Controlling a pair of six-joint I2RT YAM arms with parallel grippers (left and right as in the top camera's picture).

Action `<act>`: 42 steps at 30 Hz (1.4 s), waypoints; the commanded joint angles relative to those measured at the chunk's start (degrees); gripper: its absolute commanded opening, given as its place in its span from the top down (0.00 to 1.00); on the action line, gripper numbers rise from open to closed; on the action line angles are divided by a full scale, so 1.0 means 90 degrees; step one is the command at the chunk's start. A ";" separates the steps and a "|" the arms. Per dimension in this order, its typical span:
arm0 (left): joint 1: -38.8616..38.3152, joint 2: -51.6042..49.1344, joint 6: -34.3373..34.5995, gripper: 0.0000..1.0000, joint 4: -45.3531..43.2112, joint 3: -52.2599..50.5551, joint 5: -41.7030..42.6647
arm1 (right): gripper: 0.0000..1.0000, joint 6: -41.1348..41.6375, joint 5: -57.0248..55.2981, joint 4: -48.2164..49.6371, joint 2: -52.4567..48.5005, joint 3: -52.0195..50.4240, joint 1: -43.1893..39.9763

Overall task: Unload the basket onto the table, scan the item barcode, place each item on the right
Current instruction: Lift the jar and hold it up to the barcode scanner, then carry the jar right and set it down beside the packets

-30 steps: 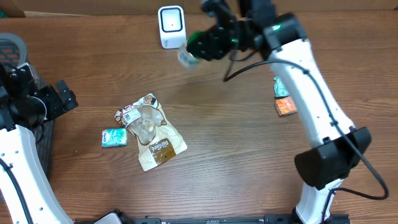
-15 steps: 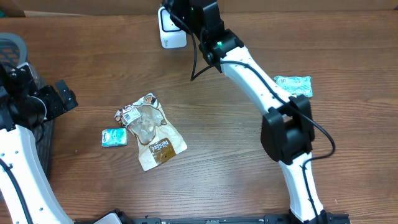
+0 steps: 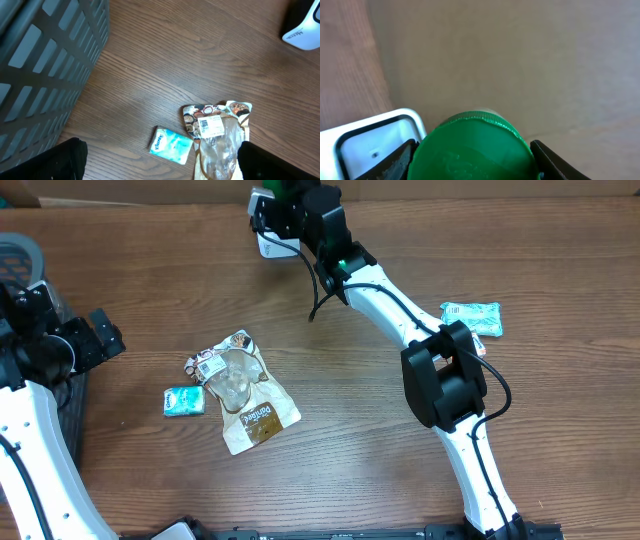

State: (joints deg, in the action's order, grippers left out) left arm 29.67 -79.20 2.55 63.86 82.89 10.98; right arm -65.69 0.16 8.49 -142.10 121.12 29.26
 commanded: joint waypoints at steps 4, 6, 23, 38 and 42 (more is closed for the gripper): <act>-0.0007 0.0010 -0.0143 0.00 0.0000 0.0087 0.0068 | 0.73 -0.0046 0.0352 -0.0279 -0.0007 0.0083 -0.0221; -0.0007 0.0010 -0.0143 0.00 0.0000 0.0087 0.0068 | 0.73 -0.0046 0.0357 -0.0277 -0.0036 0.0083 -0.0236; -0.0007 0.0010 -0.0143 0.00 0.0000 0.0087 0.0068 | 0.73 0.0816 0.0867 -0.0002 0.0209 0.0083 -0.0211; -0.0007 0.0010 -0.0143 0.00 -0.0002 0.0087 0.0068 | 0.78 0.6064 0.0804 -0.3582 0.3053 0.0085 -0.0211; -0.0007 0.0010 -0.0143 0.00 0.0000 0.0087 0.0068 | 0.62 0.6453 0.0804 -0.6069 0.3604 0.0085 -0.0257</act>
State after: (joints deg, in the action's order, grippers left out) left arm 29.67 -79.20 2.55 63.88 82.89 10.98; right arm -14.81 7.22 -36.67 -112.81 121.12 27.09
